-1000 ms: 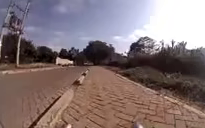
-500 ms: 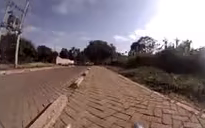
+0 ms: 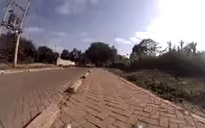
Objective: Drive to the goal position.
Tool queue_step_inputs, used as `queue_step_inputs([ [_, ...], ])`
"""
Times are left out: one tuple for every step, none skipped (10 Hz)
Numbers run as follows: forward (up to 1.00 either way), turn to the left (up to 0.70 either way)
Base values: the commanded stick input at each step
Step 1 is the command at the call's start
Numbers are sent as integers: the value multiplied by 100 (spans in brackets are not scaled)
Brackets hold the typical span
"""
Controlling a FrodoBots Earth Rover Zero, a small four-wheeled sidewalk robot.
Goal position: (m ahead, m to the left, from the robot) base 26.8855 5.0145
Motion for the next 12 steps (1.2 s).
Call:
queue_step_inputs([
  [70, 0],
  [70, 0],
  [70, 0],
  [70, 0],
  [70, 0],
  [70, 0],
  [70, 0],
  [70, 0],
  [70, 0],
  [70, 0],
  [70, 0],
  [70, 0],
])
